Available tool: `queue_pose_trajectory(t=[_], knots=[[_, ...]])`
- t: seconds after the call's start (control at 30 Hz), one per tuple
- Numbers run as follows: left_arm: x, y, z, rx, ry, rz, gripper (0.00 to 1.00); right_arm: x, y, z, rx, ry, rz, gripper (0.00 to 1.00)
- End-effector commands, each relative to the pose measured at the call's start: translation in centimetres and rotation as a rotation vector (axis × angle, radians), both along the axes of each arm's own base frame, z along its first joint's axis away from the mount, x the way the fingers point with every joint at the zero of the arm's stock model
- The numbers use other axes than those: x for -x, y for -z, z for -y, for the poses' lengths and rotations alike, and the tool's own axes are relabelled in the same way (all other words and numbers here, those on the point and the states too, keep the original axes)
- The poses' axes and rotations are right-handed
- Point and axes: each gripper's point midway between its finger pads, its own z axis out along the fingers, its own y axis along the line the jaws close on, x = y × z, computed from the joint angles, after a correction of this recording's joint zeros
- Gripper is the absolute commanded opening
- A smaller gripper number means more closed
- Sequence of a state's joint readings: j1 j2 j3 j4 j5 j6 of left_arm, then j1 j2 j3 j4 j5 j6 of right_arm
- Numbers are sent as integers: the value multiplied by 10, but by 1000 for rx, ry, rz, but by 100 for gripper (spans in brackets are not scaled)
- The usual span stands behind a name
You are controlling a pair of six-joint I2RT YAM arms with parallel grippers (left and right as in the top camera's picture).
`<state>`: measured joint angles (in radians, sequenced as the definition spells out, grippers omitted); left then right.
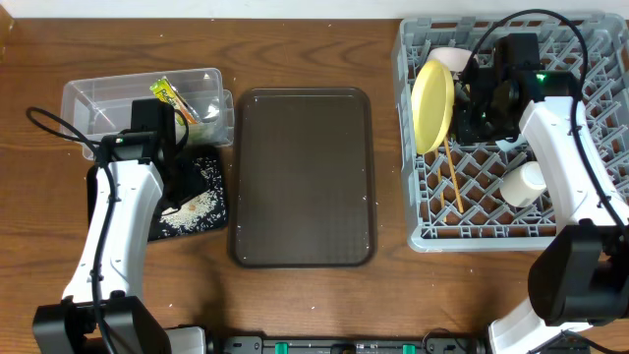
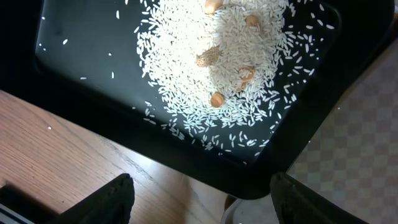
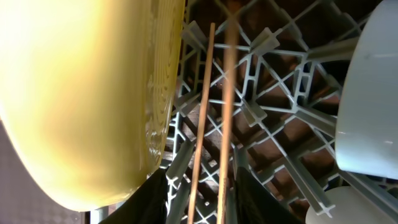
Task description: Sort waste into correct bins and load items into the dishwasher rack
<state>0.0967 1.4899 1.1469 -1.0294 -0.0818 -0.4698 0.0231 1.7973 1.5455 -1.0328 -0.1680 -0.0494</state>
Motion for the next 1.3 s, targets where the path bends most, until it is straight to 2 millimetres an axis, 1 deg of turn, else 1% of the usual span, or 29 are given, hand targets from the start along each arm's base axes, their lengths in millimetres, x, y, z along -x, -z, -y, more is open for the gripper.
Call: queue_pose_trajectory(t=[0.0, 0.03, 0.07, 0.1, 0.13, 0.2, 0.27, 0.33, 0.4, 0.43, 0.47, 0.53, 0.57, 0.67, 0.83, 0.93, 1.0, 1.07, 1.13, 1.17, 1.27], knots=[[-3, -8, -2, -15, 41, 29, 73, -3, -31, 19, -1, 116, 79, 35], [-7, -10, 0, -14, 66, 41, 73, -5, -37, 25, 6, 151, 100, 36], [-11, -13, 4, -5, 103, 60, 77, -7, -43, 31, 6, 174, 123, 37], [-17, -16, 10, 13, 144, 85, 77, -9, -48, 34, 4, 183, 149, 38], [-22, -19, 18, 37, 186, 113, 79, -13, -56, 39, 2, 194, 182, 38], [-36, -24, 37, 96, 294, 176, 80, -19, -64, 44, 4, 199, 227, 42], [-46, -28, 55, 141, 399, 223, 81, -21, -69, 44, 5, 148, 255, 43], [-46, -28, 68, 162, 479, 230, 86, -16, -67, 40, 2, 99, 238, 43], [-38, -26, 72, 169, 509, 196, 88, -10, -64, 40, 3, 101, 211, 45], [-31, -24, 72, 176, 509, 167, 89, -7, -63, 40, 2, 102, 200, 47], [-17, -20, 72, 189, 502, 108, 90, -2, -63, 39, -5, 118, 184, 50], [-5, -18, 71, 199, 495, 58, 90, 4, -65, 39, -13, 137, 168, 55], [0, -18, 71, 203, 494, 44, 91, 8, -68, 39, -16, 145, 164, 57], [5, -23, 71, 199, 495, 58, 91, 17, -75, 38, -17, 150, 171, 59], [13, -39, 70, 160, 517, 179, 92, 36, -93, 36, -24, 163, 256, 64], [20, -51, 70, 127, 534, 290, 92, 50, -97, 35, -31, 175, 328, 67], [25, -62, 70, 103, 541, 382, 92, 62, -96, 35, -35, 183, 372, 72], [32, -72, 70, 76, 547, 479, 92, 76, -93, 34, -36, 182, 419, 79], [43, -80, 69, 51, 551, 565, 92, 92, -91, 33, -31, 182, 471, 90], [49, -81, 70, 42, 553, 597, 92, 100, -91, 33, -26, 178, 497, 99], [64, -83, 70, 25, 556, 662, 92, 122, -92, 33, -18, 176, 566, 99]])
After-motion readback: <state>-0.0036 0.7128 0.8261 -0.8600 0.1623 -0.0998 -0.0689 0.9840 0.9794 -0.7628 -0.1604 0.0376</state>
